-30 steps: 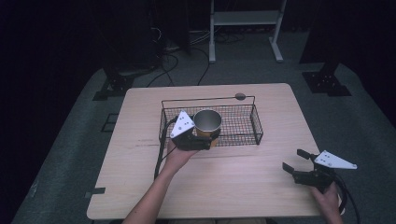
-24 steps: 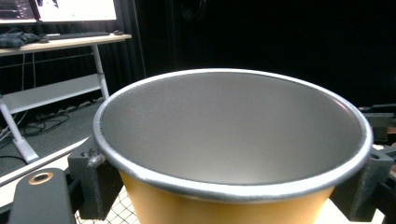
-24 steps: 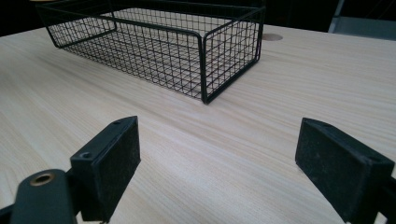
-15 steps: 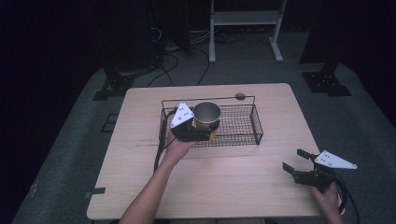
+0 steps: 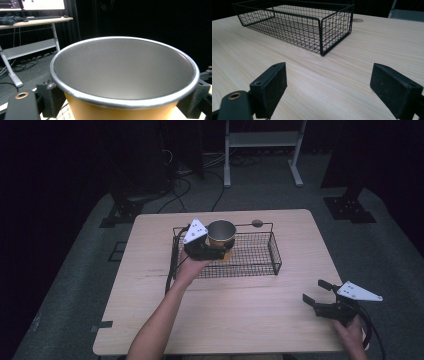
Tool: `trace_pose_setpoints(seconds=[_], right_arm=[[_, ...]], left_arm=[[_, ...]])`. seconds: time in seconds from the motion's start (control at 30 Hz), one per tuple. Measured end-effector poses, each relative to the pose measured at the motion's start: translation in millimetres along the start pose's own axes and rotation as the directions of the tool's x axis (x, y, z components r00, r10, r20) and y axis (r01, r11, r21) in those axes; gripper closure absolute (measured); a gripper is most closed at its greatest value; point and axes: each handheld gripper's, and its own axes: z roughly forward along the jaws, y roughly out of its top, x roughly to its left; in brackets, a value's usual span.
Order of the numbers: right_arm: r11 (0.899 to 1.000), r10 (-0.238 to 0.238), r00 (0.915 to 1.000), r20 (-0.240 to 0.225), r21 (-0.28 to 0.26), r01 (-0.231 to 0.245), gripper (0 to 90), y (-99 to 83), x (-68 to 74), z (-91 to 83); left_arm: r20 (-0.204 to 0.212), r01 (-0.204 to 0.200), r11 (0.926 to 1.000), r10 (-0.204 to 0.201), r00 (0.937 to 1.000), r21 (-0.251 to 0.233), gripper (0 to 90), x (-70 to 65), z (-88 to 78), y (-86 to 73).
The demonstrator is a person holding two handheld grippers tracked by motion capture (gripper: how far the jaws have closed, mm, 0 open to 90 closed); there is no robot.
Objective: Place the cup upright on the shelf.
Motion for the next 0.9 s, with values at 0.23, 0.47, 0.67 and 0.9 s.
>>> trace_pose_setpoints(seconds=[0.23, 0.47, 0.67, 0.9], right_arm=[[1.0, 0.003, 1.0, 0.0, -0.001, -0.003, 13.0, 0.0, -0.1, -0.2], [1.0, 0.001, 1.0, -0.001, -0.002, -0.001, 13.0, 0.0, 0.0, -0.2], [1.0, -0.002, 1.0, -0.001, -0.003, 0.002, 13.0, 0.0, 0.1, -0.2], [1.0, -0.003, 1.0, -0.002, -0.005, 0.003, 13.0, 0.0, 0.0, -0.3]], left_arm=[[0.009, -0.001, 0.9999, 0.001, 1.0, 0.015, 12.8, 9.9, 10.5, 2.0], [0.024, -0.006, 0.9992, 0.005, 0.9997, 0.039, 12.8, 21.2, 20.4, 3.5], [0.036, -0.013, 0.9983, 0.011, 0.9993, 0.057, 12.7, 29.0, 28.1, 3.8], [0.04, -0.016, 0.9955, 0.012, 0.9991, 0.093, 12.7, 36.9, 35.6, -2.1]])
